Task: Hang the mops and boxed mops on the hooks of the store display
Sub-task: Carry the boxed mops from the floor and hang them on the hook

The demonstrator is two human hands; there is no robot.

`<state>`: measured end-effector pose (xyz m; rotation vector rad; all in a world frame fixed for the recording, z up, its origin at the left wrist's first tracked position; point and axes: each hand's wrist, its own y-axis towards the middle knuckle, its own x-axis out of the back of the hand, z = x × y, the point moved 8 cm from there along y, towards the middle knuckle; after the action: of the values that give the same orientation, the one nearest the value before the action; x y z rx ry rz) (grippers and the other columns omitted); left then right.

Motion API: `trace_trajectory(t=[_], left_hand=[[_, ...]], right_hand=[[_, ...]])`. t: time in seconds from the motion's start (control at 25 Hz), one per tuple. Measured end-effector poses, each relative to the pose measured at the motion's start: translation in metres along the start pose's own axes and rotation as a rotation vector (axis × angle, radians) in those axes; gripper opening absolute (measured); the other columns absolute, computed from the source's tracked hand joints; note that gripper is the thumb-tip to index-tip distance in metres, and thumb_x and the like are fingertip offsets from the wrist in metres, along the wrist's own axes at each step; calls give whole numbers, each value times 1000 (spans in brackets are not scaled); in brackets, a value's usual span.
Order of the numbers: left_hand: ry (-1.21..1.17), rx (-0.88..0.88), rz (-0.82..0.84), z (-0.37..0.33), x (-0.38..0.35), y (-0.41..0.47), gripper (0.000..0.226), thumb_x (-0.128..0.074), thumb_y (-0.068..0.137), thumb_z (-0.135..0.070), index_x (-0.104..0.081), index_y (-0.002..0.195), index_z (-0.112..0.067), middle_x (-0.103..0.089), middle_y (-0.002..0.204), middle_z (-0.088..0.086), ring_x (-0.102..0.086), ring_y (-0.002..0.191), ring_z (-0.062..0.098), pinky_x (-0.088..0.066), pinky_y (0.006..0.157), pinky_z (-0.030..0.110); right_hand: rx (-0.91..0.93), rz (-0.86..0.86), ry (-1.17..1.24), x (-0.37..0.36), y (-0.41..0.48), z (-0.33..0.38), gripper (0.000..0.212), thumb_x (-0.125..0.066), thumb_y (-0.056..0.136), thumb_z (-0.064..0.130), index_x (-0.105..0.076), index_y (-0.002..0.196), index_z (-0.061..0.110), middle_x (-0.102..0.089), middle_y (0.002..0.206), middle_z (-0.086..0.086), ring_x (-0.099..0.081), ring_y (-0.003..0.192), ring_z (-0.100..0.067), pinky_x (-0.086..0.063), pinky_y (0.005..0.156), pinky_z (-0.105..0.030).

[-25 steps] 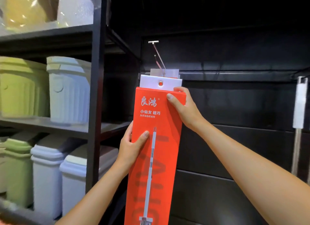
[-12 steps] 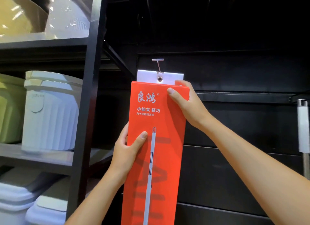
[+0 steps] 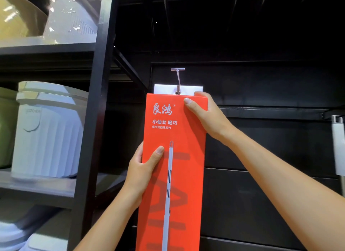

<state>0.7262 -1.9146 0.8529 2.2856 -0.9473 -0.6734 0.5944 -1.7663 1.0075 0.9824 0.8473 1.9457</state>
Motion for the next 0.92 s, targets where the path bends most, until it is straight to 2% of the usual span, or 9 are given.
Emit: trace_trajectory(t=[0.16, 0.32, 0.4, 0.52, 0.64, 0.68, 0.76, 0.84, 0.92], left_hand=[[33, 22, -12, 12, 1, 12, 38, -76, 85, -45, -72, 121, -31, -81, 110, -2, -79, 99, 20, -63, 87, 42], [66, 41, -24, 25, 2, 28, 29, -76, 87, -47, -75, 113, -33, -81, 107, -4, -79, 99, 20, -61, 95, 49], [76, 40, -16, 32, 2, 34, 30, -76, 85, -50, -76, 111, -35, -81, 108, -4, -78, 101, 20, -60, 97, 52], [82, 24, -8, 43, 2, 39, 32, -77, 84, -53, -75, 111, -38, -81, 110, -4, -78, 102, 19, -60, 97, 52], [130, -11, -11, 54, 5, 44, 52, -79, 75, -71, -71, 121, -46, -75, 122, -2, -74, 111, 20, -58, 100, 52], [160, -16, -19, 57, 7, 46, 61, -77, 71, -78, -68, 124, -49, -73, 126, -1, -72, 115, 20, -56, 102, 52], [217, -33, -31, 59, 11, 47, 65, -73, 69, -84, -65, 126, -52, -71, 128, -3, -71, 117, 18, -56, 103, 51], [298, -53, -62, 57, 17, 43, 62, -68, 71, -86, -65, 123, -52, -70, 127, -7, -71, 114, 12, -57, 102, 48], [404, -85, -111, 52, 24, 35, 65, -65, 76, -84, -60, 129, -47, -64, 130, -10, -67, 115, 8, -56, 102, 43]], right_hand=[[-78, -17, -74, -3, 6, -22, 88, -54, 75, 88, -36, 146, 39, -61, 132, 5, -67, 111, -16, -55, 99, -46], [-121, -39, -203, -3, 17, -31, 92, -50, 72, 92, -38, 146, 39, -47, 134, -1, -63, 112, -22, -60, 89, -51], [-122, -46, -250, -4, 20, -33, 86, -50, 78, 87, -37, 148, 38, -42, 133, -2, -61, 111, -22, -59, 89, -48], [-98, -71, -286, -4, 19, -38, 80, -51, 85, 81, -37, 149, 35, -39, 133, -1, -58, 109, -19, -52, 89, -35], [-77, -99, -276, -3, 18, -44, 77, -52, 87, 78, -41, 148, 33, -41, 133, 0, -56, 109, -15, -48, 89, -32], [-67, -110, -278, -3, 17, -45, 78, -51, 85, 80, -43, 146, 33, -44, 134, 1, -57, 110, -12, -49, 92, -33], [-49, -129, -272, -2, 14, -45, 80, -50, 79, 86, -47, 141, 36, -52, 132, 2, -59, 108, -6, -54, 96, -40], [-47, -129, -252, -4, 3, -47, 80, -52, 75, 88, -43, 140, 43, -52, 129, 6, -62, 108, -6, -59, 90, -48], [-57, -133, -263, -5, -14, -54, 81, -55, 76, 84, -34, 145, 48, -49, 131, 10, -63, 105, -8, -61, 83, -51]])
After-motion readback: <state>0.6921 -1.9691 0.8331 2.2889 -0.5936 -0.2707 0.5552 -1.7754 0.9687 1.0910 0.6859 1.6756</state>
